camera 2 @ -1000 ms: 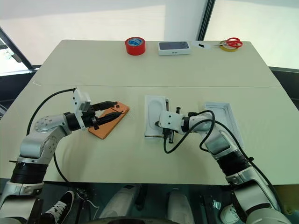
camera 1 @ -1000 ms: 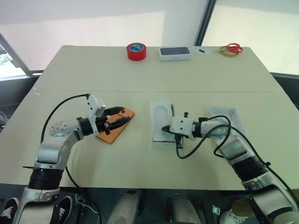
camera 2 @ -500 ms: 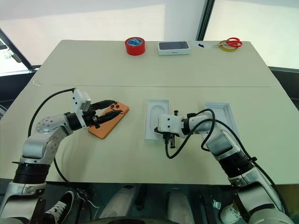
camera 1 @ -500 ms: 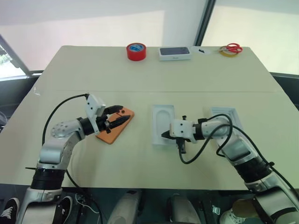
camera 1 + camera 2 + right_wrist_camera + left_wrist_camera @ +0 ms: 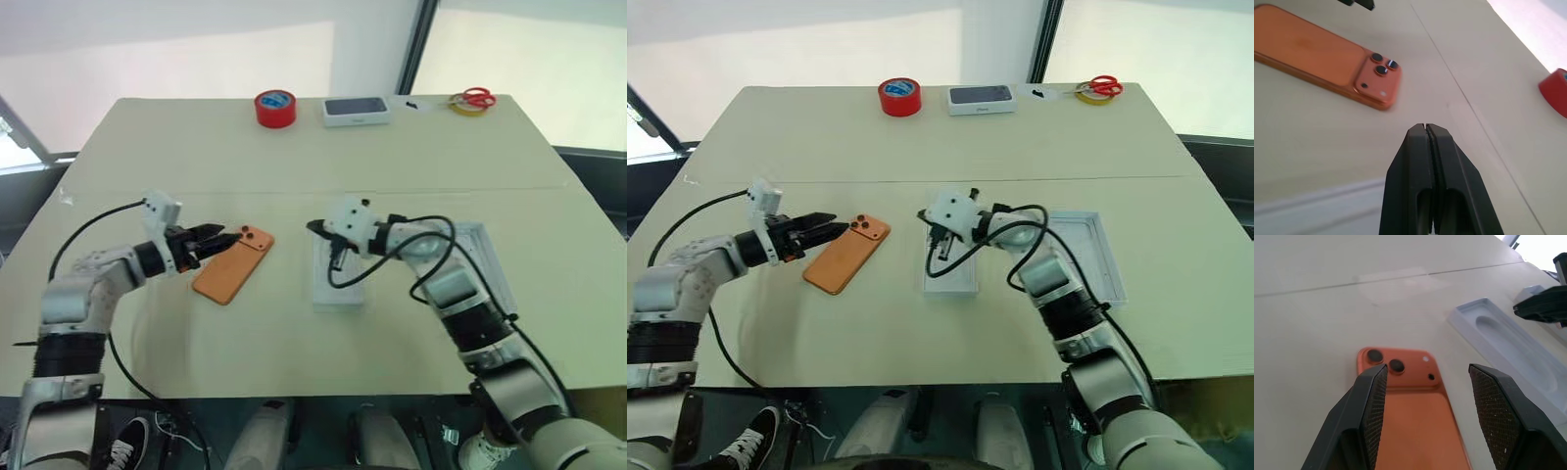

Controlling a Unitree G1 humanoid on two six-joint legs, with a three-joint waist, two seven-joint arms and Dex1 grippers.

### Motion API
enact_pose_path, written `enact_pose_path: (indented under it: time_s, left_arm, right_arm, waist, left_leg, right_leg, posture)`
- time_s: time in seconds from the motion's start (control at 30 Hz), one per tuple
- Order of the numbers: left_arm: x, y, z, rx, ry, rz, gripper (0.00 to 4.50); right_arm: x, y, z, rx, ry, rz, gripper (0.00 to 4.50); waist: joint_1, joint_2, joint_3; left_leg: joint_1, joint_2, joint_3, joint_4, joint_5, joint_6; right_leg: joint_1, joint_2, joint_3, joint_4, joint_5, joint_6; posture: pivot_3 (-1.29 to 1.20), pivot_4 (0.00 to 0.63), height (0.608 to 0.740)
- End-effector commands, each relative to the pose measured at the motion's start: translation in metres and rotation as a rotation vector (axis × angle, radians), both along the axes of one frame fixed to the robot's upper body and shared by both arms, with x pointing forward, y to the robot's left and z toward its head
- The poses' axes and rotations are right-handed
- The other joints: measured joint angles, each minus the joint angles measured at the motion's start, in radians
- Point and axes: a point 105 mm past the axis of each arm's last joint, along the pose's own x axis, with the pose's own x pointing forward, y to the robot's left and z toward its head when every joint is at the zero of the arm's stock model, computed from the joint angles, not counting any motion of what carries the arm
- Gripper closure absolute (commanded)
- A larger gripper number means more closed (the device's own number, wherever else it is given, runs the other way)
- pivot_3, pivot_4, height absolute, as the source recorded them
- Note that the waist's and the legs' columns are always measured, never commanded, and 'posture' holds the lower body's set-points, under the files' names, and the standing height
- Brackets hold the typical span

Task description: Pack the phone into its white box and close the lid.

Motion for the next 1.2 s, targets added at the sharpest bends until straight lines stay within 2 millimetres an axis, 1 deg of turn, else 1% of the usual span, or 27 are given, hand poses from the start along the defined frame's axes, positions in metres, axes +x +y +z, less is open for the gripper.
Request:
enact_pose_path:
  time_s: [0.03,0.07,0.1,0.17,0.2,0.23,0.37,0.4,0.53,0.57,0.63,0.73,0.87,0.97,1.2]
  left_arm:
    - [0.007,0.023,0.006,0.029,-0.011,0.051,1.7]
    - [0.008,0.026,0.005,0.029,0.0,0.054,1.7]
    - [0.009,0.028,0.004,0.033,0.006,0.059,1.46]
    - [0.011,0.031,-0.002,0.065,0.019,0.07,0.83]
    - [0.01,0.03,-0.006,0.06,0.042,0.058,0.32]
    - [0.009,0.028,-0.008,0.058,0.056,0.046,0.09]
    - [0.005,0.021,-0.027,0.044,0.175,0.012,0.09]
    - [0.003,0.018,-0.033,0.042,0.22,-0.002,0.09]
    - [-0.002,0.004,-0.046,0.067,0.275,-0.081,0.09]
    - [-0.003,0.003,-0.049,0.079,0.291,-0.086,0.09]
    - [-0.005,0.002,-0.056,0.091,0.344,-0.094,0.09]
    - [-0.012,0.002,-0.067,0.123,0.412,-0.124,0.09]
    - [-0.018,-0.002,-0.071,0.098,0.464,-0.153,0.09]
    - [-0.026,-0.013,-0.07,0.063,0.495,-0.222,0.09]
    - [-0.034,-0.034,-0.069,-0.016,0.535,-0.268,0.09]
  right_arm:
    - [-0.014,0.034,0.009,0.007,-0.059,0.073,4.45]
    - [-0.017,0.04,0.004,-0.012,-0.064,0.093,4.45]
    - [-0.021,0.045,0.0,-0.027,-0.065,0.11,4.49]
    - [-0.027,0.053,-0.01,-0.069,-0.044,0.147,4.5]
    - [-0.028,0.057,-0.015,-0.084,-0.022,0.148,4.5]
    - [-0.028,0.059,-0.018,-0.099,-0.02,0.144,4.5]
    - [-0.032,0.067,-0.027,-0.15,-0.022,0.158,4.5]
    - [-0.029,0.066,-0.029,-0.16,-0.007,0.145,4.5]
    - [-0.025,0.061,-0.039,-0.235,0.022,0.14,4.5]
    - [-0.026,0.061,-0.043,-0.247,0.045,0.142,4.5]
    - [-0.026,0.062,-0.043,-0.258,0.035,0.151,4.5]
    - [-0.026,0.062,-0.046,-0.287,0.056,0.148,4.5]
    - [-0.024,0.061,-0.046,-0.302,0.052,0.138,4.5]
    - [-0.024,0.06,-0.047,-0.304,0.073,0.139,4.5]
    - [-0.019,0.054,-0.047,-0.316,0.069,0.119,4.5]
  waist:
    - [0.0,0.0,0.0]
    - [0.0,0.0,0.0]
    - [0.0,0.0,0.0]
    - [0.005,0.0,0.0]
    - [0.006,0.0,0.0]
    - [0.005,0.0,0.0]
    - [0.001,0.0,0.0]
    - [0.001,0.0,0.0]
    - [0.002,0.0,-0.001]
    - [0.002,0.0,-0.001]
    - [0.004,0.0,-0.001]
    - [0.003,0.0,-0.001]
    - [0.003,0.001,-0.002]
    - [0.002,0.001,-0.003]
    - [0.006,0.003,-0.005]
  left_leg:
    - [0.0,0.0,0.0,0.0,0.0,0.0]
    - [0.001,0.0,0.0,0.0,0.0,0.0]
    - [0.001,0.0,0.0,-0.001,0.0,-0.001]
    - [0.001,0.0,0.0,-0.001,0.0,-0.001]
    - [0.001,0.0,0.0,-0.001,0.0,-0.001]
    - [0.001,0.0,0.0,-0.001,0.0,-0.001]
    - [0.001,0.0,0.0,-0.001,0.0,-0.001]
    - [0.001,0.0,0.0,-0.001,0.0,-0.001]
    - [0.002,0.0,0.0,-0.001,0.0,-0.001]
    - [0.002,0.0,0.0,-0.001,0.0,-0.001]
    - [0.003,0.0,0.0,-0.002,0.0,-0.001]
    - [0.005,0.0,0.0,-0.002,0.0,-0.001]
    - [0.009,0.0,0.001,-0.004,0.0,-0.001]
    - [0.009,0.0,0.001,-0.005,0.0,-0.001]
    - [0.009,0.0,0.001,-0.005,0.0,-0.001]
  right_leg:
    - [0.0,0.0,0.0,0.0,0.0,0.0]
    - [0.0,0.0,0.0,0.0,0.0,0.0]
    - [0.0,0.001,0.0,0.0,0.0,0.0]
    - [0.0,0.001,0.0,0.0,0.0,0.0]
    - [0.0,0.002,0.0,0.0,0.0,0.0]
    - [0.0,0.002,0.001,0.0,0.0,-0.001]
    - [0.0,0.003,0.001,0.0,0.0,-0.001]
    - [0.0,0.003,0.001,0.001,0.0,-0.001]
    - [0.0,0.003,0.002,0.001,0.0,-0.001]
    - [0.0,0.003,0.002,0.001,0.0,-0.001]
    - [0.001,0.003,0.002,0.001,0.0,-0.001]
    - [0.003,0.003,0.002,0.001,0.0,-0.001]
    - [0.005,0.003,0.003,0.001,0.0,-0.001]
    - [0.005,0.002,0.003,0.001,0.0,-0.001]
    - [0.005,0.001,0.003,0.0,0.0,-0.001]
  posture:
    - [0.0,0.15,0.736]
    - [0.0,0.15,0.736]
    - [0.0,0.15,0.736]
    - [0.0,0.15,0.736]
    - [0.0,0.15,0.736]
    - [0.0,0.15,0.736]
    - [0.0,0.15,0.736]
    - [0.0,0.15,0.736]
    - [0.0,0.15,0.736]
    - [0.0,0.15,0.736]
    - [0.0,0.15,0.736]
    - [0.0,0.15,0.736]
    - [0.0,0.15,0.736]
    - [0.0,0.15,0.736]
    - [0.0,0.15,0.736]
